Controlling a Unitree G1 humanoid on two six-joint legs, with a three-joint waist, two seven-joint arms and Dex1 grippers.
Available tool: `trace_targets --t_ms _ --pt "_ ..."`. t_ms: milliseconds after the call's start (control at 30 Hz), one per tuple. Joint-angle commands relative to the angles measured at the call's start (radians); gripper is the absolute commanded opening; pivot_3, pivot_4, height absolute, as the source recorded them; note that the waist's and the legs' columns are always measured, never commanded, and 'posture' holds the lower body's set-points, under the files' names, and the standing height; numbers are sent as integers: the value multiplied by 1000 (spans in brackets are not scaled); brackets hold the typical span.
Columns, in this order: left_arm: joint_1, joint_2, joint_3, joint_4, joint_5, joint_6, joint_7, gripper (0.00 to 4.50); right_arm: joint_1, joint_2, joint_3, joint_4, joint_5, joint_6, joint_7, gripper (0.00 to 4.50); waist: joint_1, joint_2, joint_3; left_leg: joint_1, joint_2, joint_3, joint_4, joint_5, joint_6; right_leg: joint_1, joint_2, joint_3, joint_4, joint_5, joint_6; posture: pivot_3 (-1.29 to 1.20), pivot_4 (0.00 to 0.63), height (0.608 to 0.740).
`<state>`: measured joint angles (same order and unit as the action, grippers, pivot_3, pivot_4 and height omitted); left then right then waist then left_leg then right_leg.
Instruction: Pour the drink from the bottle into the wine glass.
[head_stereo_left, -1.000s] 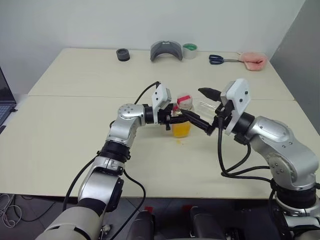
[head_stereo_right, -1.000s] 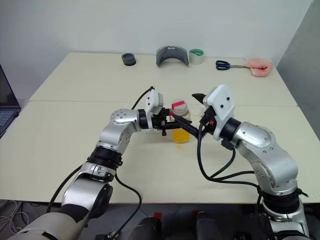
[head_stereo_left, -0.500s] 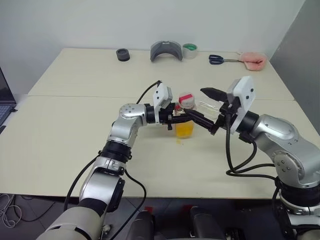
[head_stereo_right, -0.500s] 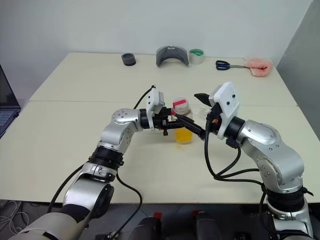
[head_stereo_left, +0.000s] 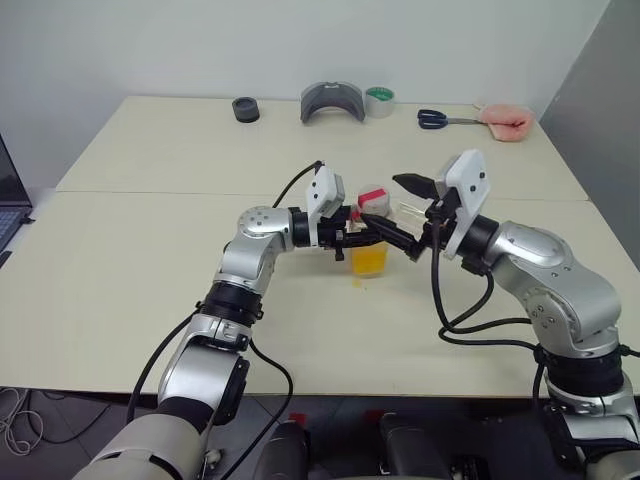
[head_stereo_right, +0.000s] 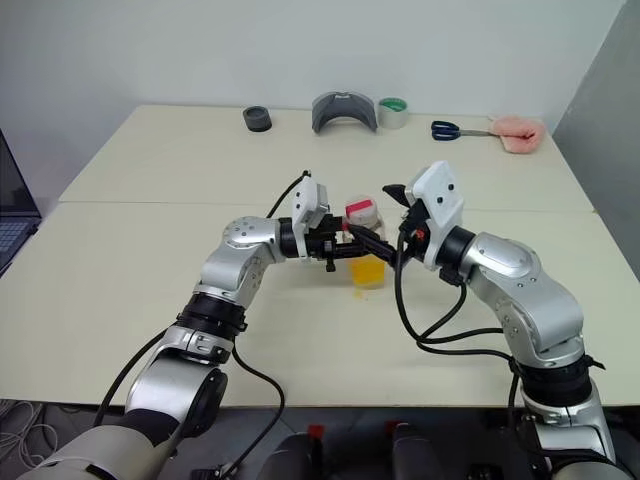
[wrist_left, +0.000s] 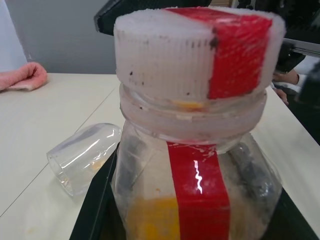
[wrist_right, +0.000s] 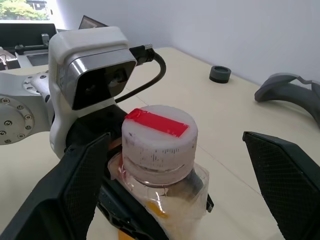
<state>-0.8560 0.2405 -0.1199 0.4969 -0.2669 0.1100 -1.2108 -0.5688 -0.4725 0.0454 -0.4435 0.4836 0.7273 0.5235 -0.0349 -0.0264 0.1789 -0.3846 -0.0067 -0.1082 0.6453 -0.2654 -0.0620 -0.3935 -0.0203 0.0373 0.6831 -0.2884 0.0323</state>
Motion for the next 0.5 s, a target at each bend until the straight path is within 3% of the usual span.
trace_targets --t_ms 33,267,367,500 --pt "-3 1 2 -54 -12 -10 -5 1713 -25 9 -12 -8 0 -24 4 4500 0 0 0 0 0 0 0 0 0 0 0 0 0 0 0 0 150 740" --pt "3 2 0 -60 -11 -10 -3 1713 -36 20 -17 1 16 -12 10 4500 0 0 0 0 0 0 0 0 0 0 0 0 0 0 0 0 150 740" --pt "5 1 -1 -60 -10 -11 -3 1713 -39 22 -16 2 19 -11 11 3865 0 0 0 0 0 0 0 0 0 0 0 0 0 0 0 0 150 740" --pt "5 0 -2 -60 -9 -11 -2 1713 -39 21 -10 -3 20 -6 19 2438 0 0 0 0 0 0 0 0 0 0 0 0 0 0 0 0 150 740"
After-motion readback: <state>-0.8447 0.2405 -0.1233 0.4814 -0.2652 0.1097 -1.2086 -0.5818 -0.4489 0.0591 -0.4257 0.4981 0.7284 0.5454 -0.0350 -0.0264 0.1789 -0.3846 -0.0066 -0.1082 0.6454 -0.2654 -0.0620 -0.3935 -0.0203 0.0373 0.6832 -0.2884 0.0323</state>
